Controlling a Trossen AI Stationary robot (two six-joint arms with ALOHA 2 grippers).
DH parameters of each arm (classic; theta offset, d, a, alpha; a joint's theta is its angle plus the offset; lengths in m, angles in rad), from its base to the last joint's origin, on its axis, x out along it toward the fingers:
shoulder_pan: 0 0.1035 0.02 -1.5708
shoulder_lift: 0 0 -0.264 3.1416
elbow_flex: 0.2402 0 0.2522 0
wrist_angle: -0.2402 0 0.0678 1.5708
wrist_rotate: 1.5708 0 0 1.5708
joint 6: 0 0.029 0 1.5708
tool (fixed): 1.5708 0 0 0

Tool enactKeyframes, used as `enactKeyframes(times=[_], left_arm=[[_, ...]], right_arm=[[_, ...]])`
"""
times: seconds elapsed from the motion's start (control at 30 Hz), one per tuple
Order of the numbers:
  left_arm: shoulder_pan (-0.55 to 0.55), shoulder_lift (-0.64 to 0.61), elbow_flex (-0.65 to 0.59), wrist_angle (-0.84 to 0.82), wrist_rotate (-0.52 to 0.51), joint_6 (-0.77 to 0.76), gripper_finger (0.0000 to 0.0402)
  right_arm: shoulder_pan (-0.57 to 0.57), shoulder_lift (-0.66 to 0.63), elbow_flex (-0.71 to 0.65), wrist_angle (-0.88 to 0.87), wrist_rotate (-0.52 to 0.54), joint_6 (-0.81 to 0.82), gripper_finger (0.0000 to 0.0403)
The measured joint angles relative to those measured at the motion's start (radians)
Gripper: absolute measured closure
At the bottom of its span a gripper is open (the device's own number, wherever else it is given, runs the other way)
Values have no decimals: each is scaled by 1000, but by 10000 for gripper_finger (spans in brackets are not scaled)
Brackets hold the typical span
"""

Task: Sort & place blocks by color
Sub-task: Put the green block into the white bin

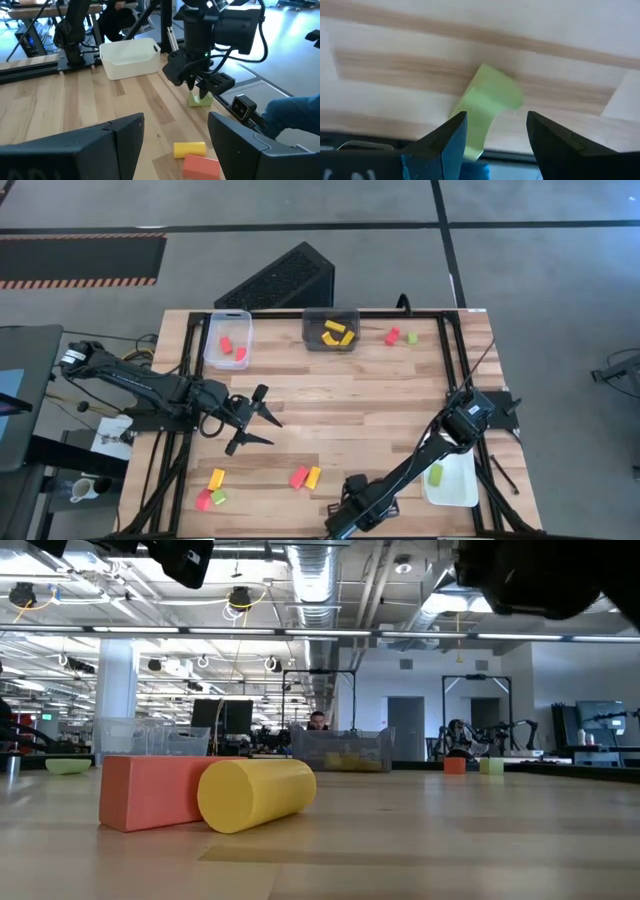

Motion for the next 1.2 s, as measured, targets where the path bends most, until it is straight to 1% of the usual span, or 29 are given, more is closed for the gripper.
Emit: enactKeyframes(times=[0.17, 0.33, 0.53, 0.67, 0.87, 0.93, 1.03, 1.13, 1.2], left_arm=[[0, 0, 0, -4, 0, -4, 198], [0, 0, 0, -19, 0, -4, 198], [0, 0, 0, -23, 0, -6, 198], [0, 0, 0, -23, -1, -6, 198], [0, 0, 0, -23, -2, -16, 198], [0, 0, 0, -23, -2, -19, 198], [0, 0, 0, -23, -5, -19, 198], [0, 0, 0, -23, -14, -30, 198], [0, 0, 0, -23, -15, -41, 198]], right_arm=[[0, 0, -36, 26, 0, 4, 175], [-11, -2, -62, 95, 2, 4, 175], [-18, -2, -63, 95, 45, -19, 177], [-29, -2, -63, 95, 65, -57, 196], [-56, -2, -63, 82, 136, -168, 247], [-68, -2, -63, 49, 137, -215, 262], [-89, -5, -63, -65, 139, -277, 278], [-111, -8, -68, -187, 157, -350, 284], [-123, -22, -69, -210, 162, -404, 284]])
